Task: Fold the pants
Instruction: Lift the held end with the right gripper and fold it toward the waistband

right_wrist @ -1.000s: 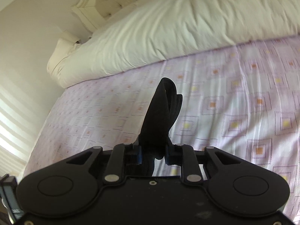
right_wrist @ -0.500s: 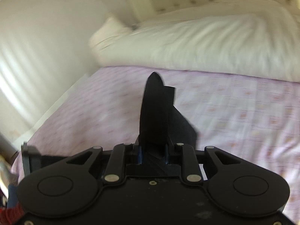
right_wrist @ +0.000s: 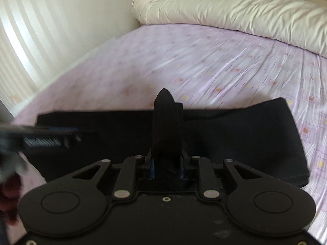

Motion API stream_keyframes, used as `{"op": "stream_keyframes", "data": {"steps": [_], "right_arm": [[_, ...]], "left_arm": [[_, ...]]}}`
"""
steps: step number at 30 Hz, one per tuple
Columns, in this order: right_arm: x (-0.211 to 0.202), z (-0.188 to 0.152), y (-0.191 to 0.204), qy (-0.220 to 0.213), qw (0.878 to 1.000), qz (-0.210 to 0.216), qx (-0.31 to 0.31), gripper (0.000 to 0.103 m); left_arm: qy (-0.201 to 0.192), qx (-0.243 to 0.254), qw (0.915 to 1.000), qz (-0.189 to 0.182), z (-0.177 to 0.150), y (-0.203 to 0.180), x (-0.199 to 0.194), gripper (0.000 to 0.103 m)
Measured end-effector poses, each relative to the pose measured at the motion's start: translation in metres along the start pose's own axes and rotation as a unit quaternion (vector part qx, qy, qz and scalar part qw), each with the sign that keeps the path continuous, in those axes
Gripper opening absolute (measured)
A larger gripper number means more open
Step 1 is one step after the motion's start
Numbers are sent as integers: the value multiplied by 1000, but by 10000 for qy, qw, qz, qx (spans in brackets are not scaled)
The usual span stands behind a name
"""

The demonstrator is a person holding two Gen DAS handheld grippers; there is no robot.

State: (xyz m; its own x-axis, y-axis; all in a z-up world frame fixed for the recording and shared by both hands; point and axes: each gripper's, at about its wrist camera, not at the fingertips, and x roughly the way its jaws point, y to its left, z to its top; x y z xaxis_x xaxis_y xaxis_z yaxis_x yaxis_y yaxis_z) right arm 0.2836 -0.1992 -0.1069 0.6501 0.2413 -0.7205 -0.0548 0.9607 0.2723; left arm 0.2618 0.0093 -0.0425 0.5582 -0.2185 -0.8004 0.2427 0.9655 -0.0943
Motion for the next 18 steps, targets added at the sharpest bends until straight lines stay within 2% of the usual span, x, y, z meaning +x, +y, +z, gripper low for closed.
{"op": "stream_keyframes", "data": {"steps": [3, 6, 9, 10, 14, 16, 18], "right_arm": [[5, -9, 7, -167, 9997, -151, -137, 23], [8, -12, 7, -273, 9996, -110, -43, 24], [9, -15, 5, -371, 9993, 98, -3, 35], [3, -16, 4, -378, 9991, 198, 4, 43], [-16, -16, 9, -457, 9963, 678, -259, 47], [-28, -15, 8, -617, 9942, 788, -391, 48], [-37, -13, -1, -784, 9929, 860, -255, 49]], "left_arm": [[-24, -73, 10000, 7, 0, 5, 1, 47], [-32, -174, 9998, -53, -5, 14, -2, 47], [-66, -226, 9997, -104, -7, 16, -6, 47], [-82, -224, 9997, -111, -6, 15, -7, 47], [-147, -276, 9994, -173, 0, 12, -10, 47], [-159, -306, 9991, -228, 4, 9, -11, 47], [-174, -337, 9989, -273, 7, 4, -12, 47]]}}
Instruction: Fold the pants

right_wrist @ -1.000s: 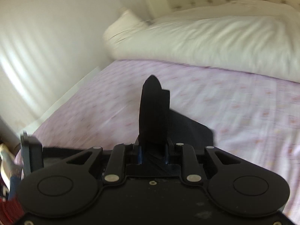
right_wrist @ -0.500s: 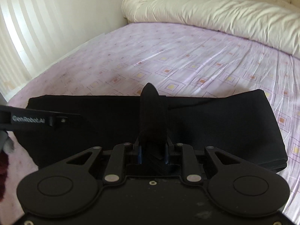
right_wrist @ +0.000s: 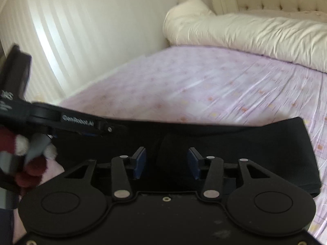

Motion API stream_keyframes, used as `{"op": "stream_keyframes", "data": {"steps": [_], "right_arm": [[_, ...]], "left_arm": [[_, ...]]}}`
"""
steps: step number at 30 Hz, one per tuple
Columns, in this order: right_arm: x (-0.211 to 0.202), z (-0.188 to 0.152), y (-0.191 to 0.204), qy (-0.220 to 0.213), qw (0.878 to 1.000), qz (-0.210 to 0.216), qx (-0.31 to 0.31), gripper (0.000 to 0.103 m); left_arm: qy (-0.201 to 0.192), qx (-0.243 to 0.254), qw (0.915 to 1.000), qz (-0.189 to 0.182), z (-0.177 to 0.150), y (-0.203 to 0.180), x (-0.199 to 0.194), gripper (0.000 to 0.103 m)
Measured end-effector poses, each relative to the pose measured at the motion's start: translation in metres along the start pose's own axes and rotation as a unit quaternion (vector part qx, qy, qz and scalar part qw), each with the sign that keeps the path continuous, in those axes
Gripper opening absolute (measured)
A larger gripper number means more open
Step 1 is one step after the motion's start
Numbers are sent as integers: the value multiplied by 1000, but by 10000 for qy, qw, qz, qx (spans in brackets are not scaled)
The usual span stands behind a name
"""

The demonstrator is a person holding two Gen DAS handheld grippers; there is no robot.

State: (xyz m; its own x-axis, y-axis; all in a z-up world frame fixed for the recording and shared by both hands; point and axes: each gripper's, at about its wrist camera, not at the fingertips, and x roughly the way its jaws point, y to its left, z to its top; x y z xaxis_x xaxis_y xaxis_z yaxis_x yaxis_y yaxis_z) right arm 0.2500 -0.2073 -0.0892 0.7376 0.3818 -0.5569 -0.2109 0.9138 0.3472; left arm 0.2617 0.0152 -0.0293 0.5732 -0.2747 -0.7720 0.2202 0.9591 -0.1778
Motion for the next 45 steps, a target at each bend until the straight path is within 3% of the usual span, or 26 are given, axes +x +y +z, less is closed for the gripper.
{"op": "stream_keyframes", "data": {"steps": [2, 5, 9, 13, 19, 21, 27, 31, 32, 35, 36, 40, 42, 44, 45], "right_arm": [[-10, 2, -12, -242, 9993, -87, 277, 49], [-21, -2, -36, -627, 9941, -582, 667, 49], [-27, -10, -64, -936, 9798, -1393, 1091, 49], [-35, -12, -88, -1345, 9628, -1718, 1592, 49], [-37, -13, -99, -1484, 9537, -1797, 1904, 50], [-37, -10, -95, -1474, 9550, -1844, 1799, 50], [-40, -5, -87, -1542, 9560, -1925, 1589, 50], [-47, -4, -93, -1719, 9485, -2025, 1724, 50], [-50, -4, -97, -1763, 9451, -2069, 1812, 50], [-57, -6, -110, -1876, 9335, -2187, 2136, 50], [-60, -7, -115, -1898, 9294, -2233, 2244, 50], [-65, -11, -130, -1777, 9190, -2358, 2615, 49], [-64, -10, -132, -1638, 9209, -2377, 2618, 40], [-59, -7, -127, -1355, 9321, -2377, 2374, 4], [-53, -5, -125, -1184, 9384, -2361, 2226, 4]], "left_arm": [[-24, -15, 10000, -73, 2, -7, -1, 47], [46, 8, 9997, -247, 2, -19, 4, 47], [225, -67, 9986, -476, -6, -30, 17, 47], [459, -98, 9975, -532, -18, -36, 29, 47], [579, 110, 9972, -458, -32, -48, 36, 49], [728, 117, 9959, -518, -36, -51, 41, 64], [723, 110, 9959, -539, -41, -59, 50, 82], [754, -159, 9962, -404, -38, -60, 53, 82], [758, -206, 9963, -349, -37, -61, 54, 79], [573, 41, 9983, 93, -32, -69, 54, 28], [553, 144, 9984, 45, -31, -69, 53, 23], [460, 391, 9982, -63, -23, -62, 47, 13], [326, 568, 9978, 47, -21, -61, 43, 13], [328, 622, 9975, -2, -19, -59, 45, 13], [362, 552, 9978, -31, -17, -57, 48, 13]]}}
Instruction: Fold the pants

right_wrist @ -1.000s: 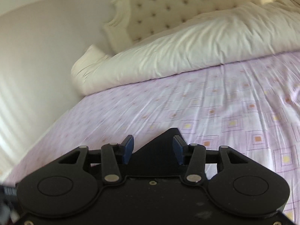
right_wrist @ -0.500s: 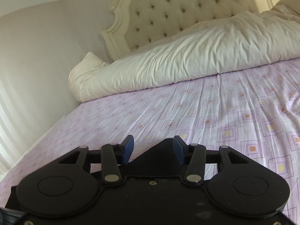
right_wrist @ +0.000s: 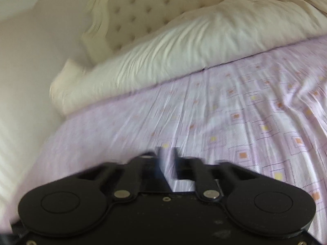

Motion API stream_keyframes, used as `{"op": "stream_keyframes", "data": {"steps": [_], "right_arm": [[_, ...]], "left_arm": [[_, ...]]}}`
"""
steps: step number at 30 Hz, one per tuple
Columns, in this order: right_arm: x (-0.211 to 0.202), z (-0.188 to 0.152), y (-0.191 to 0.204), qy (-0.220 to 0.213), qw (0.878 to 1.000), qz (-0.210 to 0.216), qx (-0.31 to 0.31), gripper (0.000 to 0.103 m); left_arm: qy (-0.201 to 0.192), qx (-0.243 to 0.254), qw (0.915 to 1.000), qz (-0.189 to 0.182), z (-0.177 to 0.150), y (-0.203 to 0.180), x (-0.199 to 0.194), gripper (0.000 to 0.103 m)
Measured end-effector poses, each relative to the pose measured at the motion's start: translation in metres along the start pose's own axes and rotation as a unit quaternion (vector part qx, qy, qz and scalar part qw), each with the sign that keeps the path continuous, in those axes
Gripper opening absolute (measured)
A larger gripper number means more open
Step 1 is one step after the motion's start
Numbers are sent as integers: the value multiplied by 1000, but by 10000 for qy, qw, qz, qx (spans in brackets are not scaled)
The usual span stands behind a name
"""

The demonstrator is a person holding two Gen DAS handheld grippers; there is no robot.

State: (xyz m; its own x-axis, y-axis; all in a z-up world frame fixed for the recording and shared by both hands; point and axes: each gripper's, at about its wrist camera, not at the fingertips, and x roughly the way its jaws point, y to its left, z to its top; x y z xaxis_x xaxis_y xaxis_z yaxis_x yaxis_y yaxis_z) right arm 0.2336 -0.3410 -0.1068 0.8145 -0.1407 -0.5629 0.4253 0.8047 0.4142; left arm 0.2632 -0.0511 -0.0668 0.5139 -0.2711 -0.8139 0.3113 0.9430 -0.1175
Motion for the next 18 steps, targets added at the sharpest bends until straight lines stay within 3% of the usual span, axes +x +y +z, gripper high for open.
{"op": "stream_keyframes", "data": {"steps": [4, 7, 12, 15, 18], "right_arm": [[7, -10, 15, 449, 9976, 325, -420, 4], [30, -24, 17, 1330, 9892, 68, -616, 2], [32, -25, 7, 1421, 9893, 147, -294, 0], [30, -26, 11, 1418, 9890, 95, -420, 0], [31, -26, 13, 1416, 9889, 68, -453, 0]], "left_arm": [[48, 65, 10000, -9, -5, -1, 8, 15], [76, 2, 10000, -44, -8, 4, 11, 18], [168, -367, 9987, -327, -6, 20, 10, 21], [171, -279, 9993, -196, -10, 22, 4, 27], [131, -186, 9997, -30, -19, 26, -2, 26]]}}
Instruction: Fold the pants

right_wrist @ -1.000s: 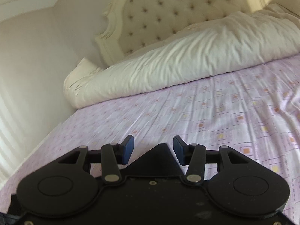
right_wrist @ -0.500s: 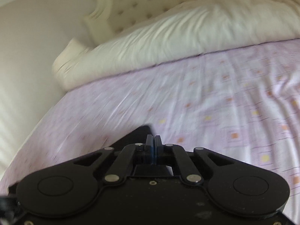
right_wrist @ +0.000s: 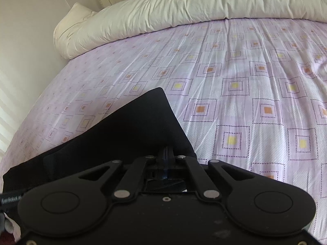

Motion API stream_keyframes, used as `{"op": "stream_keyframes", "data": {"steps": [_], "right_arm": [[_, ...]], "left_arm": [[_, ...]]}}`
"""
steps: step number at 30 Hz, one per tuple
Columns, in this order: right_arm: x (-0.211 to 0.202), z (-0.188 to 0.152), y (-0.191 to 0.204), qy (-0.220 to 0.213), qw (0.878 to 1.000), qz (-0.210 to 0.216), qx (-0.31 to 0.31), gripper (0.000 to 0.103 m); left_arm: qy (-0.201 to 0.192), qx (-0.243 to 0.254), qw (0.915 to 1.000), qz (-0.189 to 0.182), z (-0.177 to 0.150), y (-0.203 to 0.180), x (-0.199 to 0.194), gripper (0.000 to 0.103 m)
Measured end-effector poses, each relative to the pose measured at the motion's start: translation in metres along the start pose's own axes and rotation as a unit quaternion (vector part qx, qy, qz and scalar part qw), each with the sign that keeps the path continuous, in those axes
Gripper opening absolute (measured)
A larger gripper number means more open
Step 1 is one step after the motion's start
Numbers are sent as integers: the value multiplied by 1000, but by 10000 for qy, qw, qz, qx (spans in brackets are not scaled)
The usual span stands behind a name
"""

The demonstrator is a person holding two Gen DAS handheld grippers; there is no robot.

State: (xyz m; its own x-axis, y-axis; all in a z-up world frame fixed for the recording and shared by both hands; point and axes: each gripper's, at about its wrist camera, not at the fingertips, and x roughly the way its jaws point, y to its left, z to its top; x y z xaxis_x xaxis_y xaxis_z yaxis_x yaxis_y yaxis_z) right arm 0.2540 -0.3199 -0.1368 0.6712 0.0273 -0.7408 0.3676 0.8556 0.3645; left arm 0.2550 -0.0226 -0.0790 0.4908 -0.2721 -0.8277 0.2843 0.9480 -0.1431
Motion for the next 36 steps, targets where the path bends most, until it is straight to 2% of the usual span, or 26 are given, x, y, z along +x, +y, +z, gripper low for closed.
{"op": "stream_keyframes", "data": {"steps": [1, 5, 8, 13, 14, 16, 20, 23, 28, 32, 36], "right_arm": [[1, 1, -1, -3, 10000, 0, 11, 0], [1, 0, 0, -42, 10000, -32, -59, 0], [0, -1, 1, -94, 9999, -39, -104, 0], [-2, -3, 4, -233, 9995, -58, -184, 0], [-4, -3, 5, -274, 9994, -30, -221, 6], [-9, -5, 9, -405, 9987, 65, -314, 6], [-22, -14, 25, -615, 9938, 549, -744, 7], [-32, -26, 43, -576, 9866, 950, -1197, 8], [-57, -50, 90, -487, 9679, 1278, -2109, 9], [-76, -78, 130, -317, 9584, 1722, -2254, 10], [-76, -107, 171, -55, 9504, 1998, -2382, 10]], "left_arm": [[38, 27, 10000, 82, -1, 3, 0, 26], [38, -35, 10000, 14, -5, 18, -10, 25], [-159, -123, 9996, 185, -12, 34, -30, 25], [-215, -272, 9983, 476, -37, 72, -64, 25], [-232, -300, 9978, 545, -45, 79, -71, 25], [-243, -321, 9970, 663, -57, 91, -81, 25], [-167, -407, 9964, 730, -82, 110, -87, 25], [-118, -641, 9959, 631, -98, 124, -83, 25], [-394, -527, 9961, 582, -106, 124, -81, 26], [-498, -505, 9965, 441, -108, 127, -81, 26], [-659, -490, 9963, 272, -118, 133, -84, 26]]}}
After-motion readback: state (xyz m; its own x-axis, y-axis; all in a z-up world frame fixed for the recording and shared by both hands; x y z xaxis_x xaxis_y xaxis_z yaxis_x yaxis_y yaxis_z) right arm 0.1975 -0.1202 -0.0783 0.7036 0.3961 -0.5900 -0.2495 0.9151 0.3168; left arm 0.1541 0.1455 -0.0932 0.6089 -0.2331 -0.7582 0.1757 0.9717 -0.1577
